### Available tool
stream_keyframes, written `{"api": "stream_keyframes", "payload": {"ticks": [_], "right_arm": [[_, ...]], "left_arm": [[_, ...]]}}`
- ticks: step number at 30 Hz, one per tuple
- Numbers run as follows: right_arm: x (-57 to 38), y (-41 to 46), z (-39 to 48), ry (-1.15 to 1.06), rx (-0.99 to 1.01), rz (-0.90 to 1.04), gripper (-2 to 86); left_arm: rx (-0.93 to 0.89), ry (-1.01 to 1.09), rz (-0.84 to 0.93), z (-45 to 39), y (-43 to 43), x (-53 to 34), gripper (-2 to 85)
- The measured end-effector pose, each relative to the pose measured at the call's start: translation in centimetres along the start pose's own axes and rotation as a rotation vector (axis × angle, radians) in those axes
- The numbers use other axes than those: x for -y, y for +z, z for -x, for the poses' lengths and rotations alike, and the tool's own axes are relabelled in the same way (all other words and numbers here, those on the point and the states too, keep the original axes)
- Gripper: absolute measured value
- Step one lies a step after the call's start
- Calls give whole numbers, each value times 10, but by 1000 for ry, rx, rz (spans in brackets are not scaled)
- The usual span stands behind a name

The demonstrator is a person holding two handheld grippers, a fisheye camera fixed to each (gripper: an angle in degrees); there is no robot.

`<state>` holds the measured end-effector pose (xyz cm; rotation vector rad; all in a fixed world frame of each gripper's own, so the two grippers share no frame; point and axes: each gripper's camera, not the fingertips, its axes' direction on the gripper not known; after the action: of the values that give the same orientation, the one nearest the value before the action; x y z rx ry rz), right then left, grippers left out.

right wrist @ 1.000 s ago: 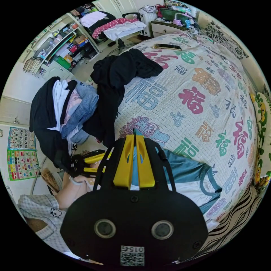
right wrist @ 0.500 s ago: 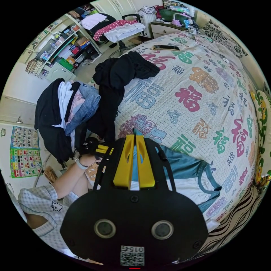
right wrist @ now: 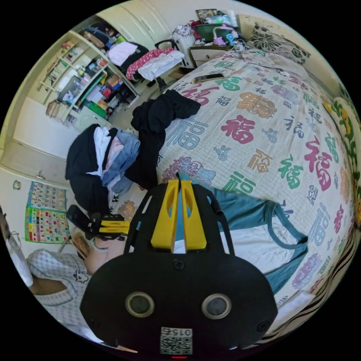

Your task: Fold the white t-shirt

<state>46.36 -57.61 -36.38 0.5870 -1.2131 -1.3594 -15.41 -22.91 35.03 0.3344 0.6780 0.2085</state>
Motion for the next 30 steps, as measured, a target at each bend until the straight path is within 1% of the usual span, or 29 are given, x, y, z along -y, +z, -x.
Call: {"api": "stream_keyframes", "payload": {"ticks": [1,3,5,7,9,10,12,14,17,18,19,21,24,28,30], "right_arm": [[-10,-6,-9,17,24,-22,-8],[-61,-28,-48,98,67,-126,-7],[-107,-38,-83,201,80,-201,-6],[-155,-39,-120,320,99,-253,-3],[-208,-25,-165,455,105,-211,2],[-220,-22,-175,488,99,-197,4],[-254,-12,-209,569,97,-128,16],[-267,-14,-226,594,66,-84,40],[-268,-31,-241,537,-5,-103,53],[-261,-36,-245,492,8,-126,55],[-256,-37,-247,467,20,-134,57],[-223,-30,-247,350,49,-113,62],[-175,-5,-236,230,24,-54,63],[-135,37,-232,194,-2,62,53],[-126,56,-238,219,-43,119,6]], "left_arm": [[24,43,4,-15,2,2,-7],[72,194,42,-71,20,7,-6],[123,264,71,-105,45,6,-5],[122,313,134,-130,78,1,-4],[112,358,252,-154,130,-13,0],[111,367,271,-158,141,-17,1],[41,369,391,-170,179,-30,11],[-1,338,401,-174,186,-32,20],[-1,215,326,-164,176,-22,36],[29,143,295,-155,174,-17,41],[45,113,281,-150,174,-15,44],[116,51,260,-135,188,-9,48],[149,82,309,-136,223,-1,47],[244,132,380,-142,265,-2,39],[249,116,447,-139,287,-10,24]]}}
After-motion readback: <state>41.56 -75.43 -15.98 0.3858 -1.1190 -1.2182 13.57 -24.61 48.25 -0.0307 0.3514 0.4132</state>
